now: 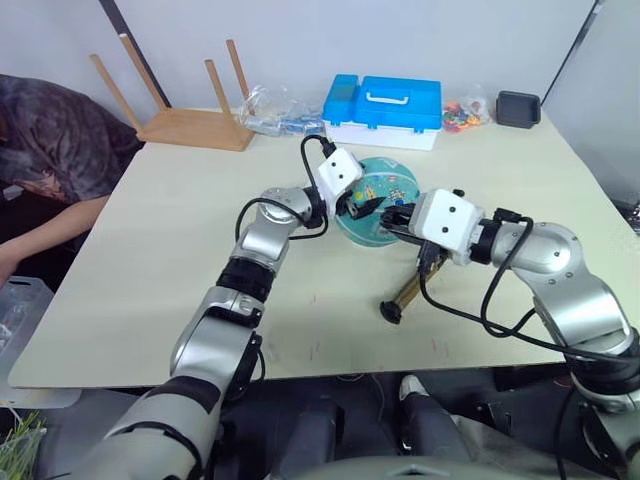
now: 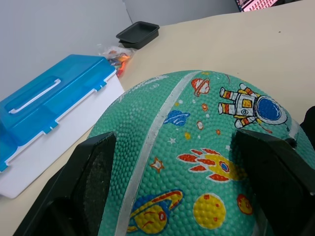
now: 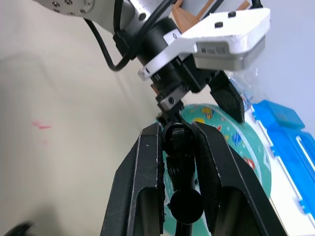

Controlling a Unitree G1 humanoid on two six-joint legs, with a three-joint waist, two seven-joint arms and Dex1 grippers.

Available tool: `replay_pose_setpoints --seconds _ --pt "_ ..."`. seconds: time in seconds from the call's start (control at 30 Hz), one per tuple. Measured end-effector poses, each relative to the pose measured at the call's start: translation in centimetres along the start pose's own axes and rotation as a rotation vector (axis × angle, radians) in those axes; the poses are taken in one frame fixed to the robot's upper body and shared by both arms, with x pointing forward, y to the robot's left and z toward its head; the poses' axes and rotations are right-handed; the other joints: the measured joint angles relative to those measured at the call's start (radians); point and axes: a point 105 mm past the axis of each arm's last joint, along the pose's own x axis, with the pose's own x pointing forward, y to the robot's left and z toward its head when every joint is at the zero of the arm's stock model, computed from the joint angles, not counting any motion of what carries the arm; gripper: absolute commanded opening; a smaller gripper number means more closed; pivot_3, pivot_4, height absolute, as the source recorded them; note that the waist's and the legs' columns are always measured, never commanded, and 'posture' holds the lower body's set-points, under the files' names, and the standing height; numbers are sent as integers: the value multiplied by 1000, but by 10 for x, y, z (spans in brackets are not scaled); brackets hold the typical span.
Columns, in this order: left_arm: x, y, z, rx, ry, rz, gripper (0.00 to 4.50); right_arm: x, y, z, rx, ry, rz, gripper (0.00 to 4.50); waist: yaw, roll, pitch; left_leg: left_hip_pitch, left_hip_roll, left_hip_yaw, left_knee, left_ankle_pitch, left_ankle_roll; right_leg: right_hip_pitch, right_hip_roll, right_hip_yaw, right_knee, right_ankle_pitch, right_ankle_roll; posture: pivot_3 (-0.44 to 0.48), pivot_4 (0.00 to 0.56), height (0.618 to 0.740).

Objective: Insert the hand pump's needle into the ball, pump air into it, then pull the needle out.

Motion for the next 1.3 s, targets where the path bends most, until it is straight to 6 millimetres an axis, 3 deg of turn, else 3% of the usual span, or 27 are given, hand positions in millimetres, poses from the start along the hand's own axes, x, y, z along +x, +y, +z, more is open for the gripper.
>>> replay_pose_setpoints --seconds 0.27,0.33,0.37,0.47,0.57,0.67,0.83,1.13,1.3 --pt "-19 2 7 -91 -95 -14 4050 -16 -31 -11 96 2 -128 385 -2 0 0 -7 1 3 -7 0 -1 -10 0 4 -2 3 -5 0 150 740" --pt "-29 7 13 -163 -145 -11 4500 -19 -45 -14 117 0 -168 385 -2 0 0 -13 1 4 -8 2 -3 -18 0 5 -1 4 -6 0 150 740" --pt "-31 7 14 -176 -153 -12 4500 -20 -48 -13 119 -3 -174 385 -4 0 0 -18 1 4 -8 4 -6 -23 0 5 0 4 -7 0 150 740" --pt "-49 10 16 -280 -187 -31 4500 -23 -63 -10 121 -16 -204 385 -5 0 0 -26 1 4 -9 4 -7 -32 0 6 0 5 -8 0 150 740" --pt "-78 9 36 -365 -250 -109 4500 -28 -79 -12 122 -16 -236 385 -6 0 1 -35 1 5 -8 4 -7 -41 -1 7 0 5 -8 0 150 740" --pt "-95 6 50 -388 -270 -153 4500 -28 -85 -12 126 -25 -234 385 0 0 1 -36 1 6 -9 4 -7 -42 -1 7 -2 5 -8 0 150 740" --pt "-131 -22 42 -485 -225 -270 4500 -37 -118 -13 99 -22 -290 385 -4 1 2 -35 2 10 -11 4 -7 -43 -1 12 -2 5 -8 0 150 740" --pt "-144 -43 35 -521 -198 -270 4500 -38 -141 -23 63 -23 -307 385 2 1 2 -34 4 13 -11 4 -7 -43 0 13 -1 6 -9 0 150 740" --pt "-146 -49 29 -526 -192 -252 4500 -36 -129 -56 122 24 -298 385 3 1 2 -34 4 13 -11 4 -7 -43 -1 14 -2 6 -9 0 150 740"
